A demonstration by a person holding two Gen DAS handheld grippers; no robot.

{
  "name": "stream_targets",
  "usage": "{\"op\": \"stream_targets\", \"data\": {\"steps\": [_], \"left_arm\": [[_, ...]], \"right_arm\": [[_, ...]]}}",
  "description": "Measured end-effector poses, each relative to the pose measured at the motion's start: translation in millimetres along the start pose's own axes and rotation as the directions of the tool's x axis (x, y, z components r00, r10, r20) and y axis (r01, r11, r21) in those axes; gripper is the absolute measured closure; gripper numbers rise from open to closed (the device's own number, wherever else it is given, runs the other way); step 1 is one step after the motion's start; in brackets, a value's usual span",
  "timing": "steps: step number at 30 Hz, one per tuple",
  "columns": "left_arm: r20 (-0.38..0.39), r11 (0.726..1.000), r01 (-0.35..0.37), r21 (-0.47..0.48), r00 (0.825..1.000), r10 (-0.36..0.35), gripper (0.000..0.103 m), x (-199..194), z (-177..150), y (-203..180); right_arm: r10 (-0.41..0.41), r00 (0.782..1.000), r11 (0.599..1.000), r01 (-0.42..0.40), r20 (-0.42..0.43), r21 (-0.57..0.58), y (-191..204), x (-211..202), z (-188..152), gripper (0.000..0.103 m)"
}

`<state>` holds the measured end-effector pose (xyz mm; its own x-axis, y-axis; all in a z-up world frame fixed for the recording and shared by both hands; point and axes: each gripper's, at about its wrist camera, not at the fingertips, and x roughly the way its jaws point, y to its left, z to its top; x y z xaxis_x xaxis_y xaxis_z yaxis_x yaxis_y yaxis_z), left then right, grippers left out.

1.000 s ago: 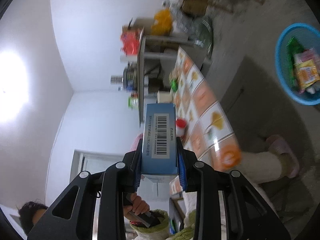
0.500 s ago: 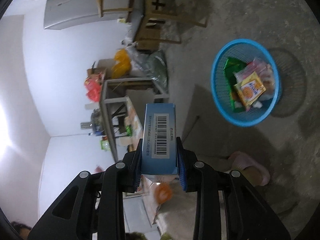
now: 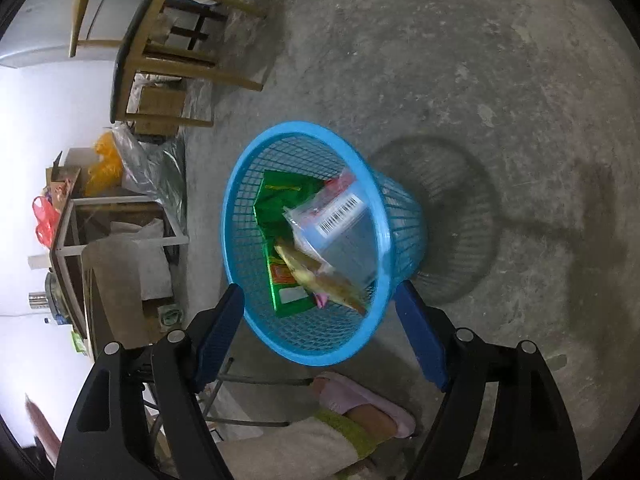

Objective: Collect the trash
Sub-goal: 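Carry both items over the blue wastebasket and open both tools to drop them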

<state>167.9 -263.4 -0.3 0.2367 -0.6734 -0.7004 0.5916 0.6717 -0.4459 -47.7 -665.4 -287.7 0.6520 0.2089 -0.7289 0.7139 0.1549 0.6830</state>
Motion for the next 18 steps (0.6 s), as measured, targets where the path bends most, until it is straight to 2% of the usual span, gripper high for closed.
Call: {"op": "stream_targets", "data": {"steps": [5,8,12,14,16,18], "left_arm": [[-0.077,1.000,0.029,-0.005,0.997,-0.029,0.073,38,7,-13],[-0.147,0.999,0.032,-0.018,0.989,-0.034,0.073,76,14,-22],[-0.204,1.000,-0.003,0.012,0.979,0.006,0.072,137,27,-39],[-0.239,1.000,-0.010,-0.011,0.971,0.007,0.072,167,31,-42],[-0.284,0.999,-0.013,-0.052,0.959,-0.002,0.066,207,33,-42],[-0.312,0.993,-0.048,-0.103,0.950,0.013,0.042,242,32,-33]], "right_arm": [[0.022,0.999,1.000,-0.021,0.039,-0.012,-3,-22,-6,0.027],[0.057,0.996,0.998,-0.056,0.064,-0.012,-4,-44,-9,0.027],[0.085,0.994,0.996,-0.083,0.074,-0.025,-2,-64,-17,0.027],[0.095,0.992,0.995,-0.093,0.082,-0.024,-3,-72,-22,0.027],[0.106,0.990,0.994,-0.105,0.093,-0.017,-7,-82,-27,0.027],[0.103,0.990,0.995,-0.102,0.097,-0.013,-10,-88,-32,0.027]]}}
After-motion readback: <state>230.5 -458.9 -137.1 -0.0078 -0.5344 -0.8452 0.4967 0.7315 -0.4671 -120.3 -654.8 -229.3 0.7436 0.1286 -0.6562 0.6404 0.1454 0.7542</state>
